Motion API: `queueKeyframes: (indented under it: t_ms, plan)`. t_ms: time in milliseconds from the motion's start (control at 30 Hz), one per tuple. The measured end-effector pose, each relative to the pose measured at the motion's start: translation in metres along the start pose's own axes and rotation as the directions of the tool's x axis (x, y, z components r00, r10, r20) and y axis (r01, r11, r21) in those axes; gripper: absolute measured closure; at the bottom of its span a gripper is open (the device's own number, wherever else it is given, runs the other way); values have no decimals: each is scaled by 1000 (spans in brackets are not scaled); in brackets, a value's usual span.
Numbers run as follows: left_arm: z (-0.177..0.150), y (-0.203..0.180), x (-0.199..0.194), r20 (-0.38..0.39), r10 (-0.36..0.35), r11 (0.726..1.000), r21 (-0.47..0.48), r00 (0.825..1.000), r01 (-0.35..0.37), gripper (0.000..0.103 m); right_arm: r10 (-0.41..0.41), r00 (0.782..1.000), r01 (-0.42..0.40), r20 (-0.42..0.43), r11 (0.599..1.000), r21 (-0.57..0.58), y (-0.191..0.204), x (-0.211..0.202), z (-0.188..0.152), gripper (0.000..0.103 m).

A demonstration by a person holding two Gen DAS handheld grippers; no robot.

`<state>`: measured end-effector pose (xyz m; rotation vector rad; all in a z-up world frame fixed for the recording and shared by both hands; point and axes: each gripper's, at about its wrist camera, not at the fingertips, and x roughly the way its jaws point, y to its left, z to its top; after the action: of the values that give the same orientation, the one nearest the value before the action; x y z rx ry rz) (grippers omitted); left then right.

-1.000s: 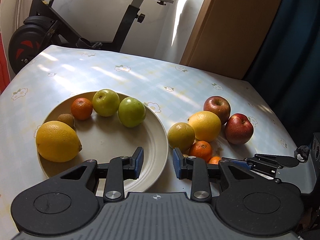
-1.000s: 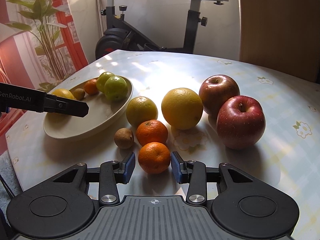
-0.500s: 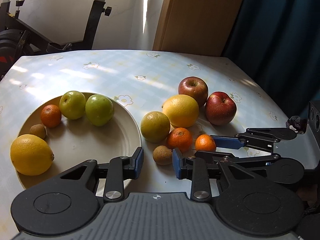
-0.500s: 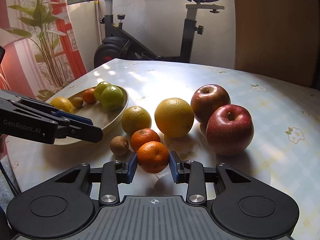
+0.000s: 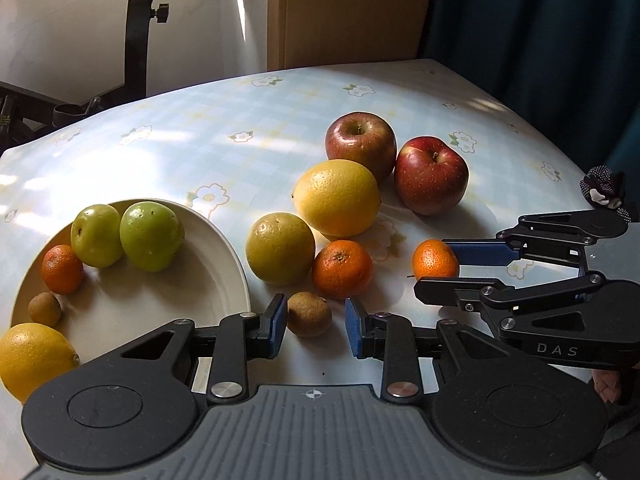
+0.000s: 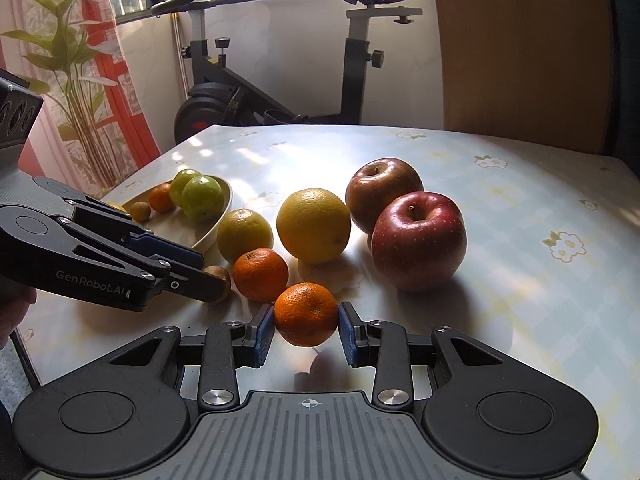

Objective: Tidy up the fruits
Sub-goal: 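Grasp a brown kiwi with the left tool while the right tool grasps a tangerine, then carry the kiwi and tangerine into the cream plate and release both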

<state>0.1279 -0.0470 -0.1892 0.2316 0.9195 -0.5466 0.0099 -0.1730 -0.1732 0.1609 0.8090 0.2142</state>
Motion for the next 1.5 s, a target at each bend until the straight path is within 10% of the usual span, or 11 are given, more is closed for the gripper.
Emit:
queueKeyframes:
  t_ms: [1067,1500]
  plan:
    - [-1,0,-11,45,14,1000,16,999,-15,73,-9,1000,10,13,999,-31,6,-7,8,71]
    - [15,81,-63,149,102,986,-145,984,-81,73,73,997,-66,31,981,-184,41,11,76,71]
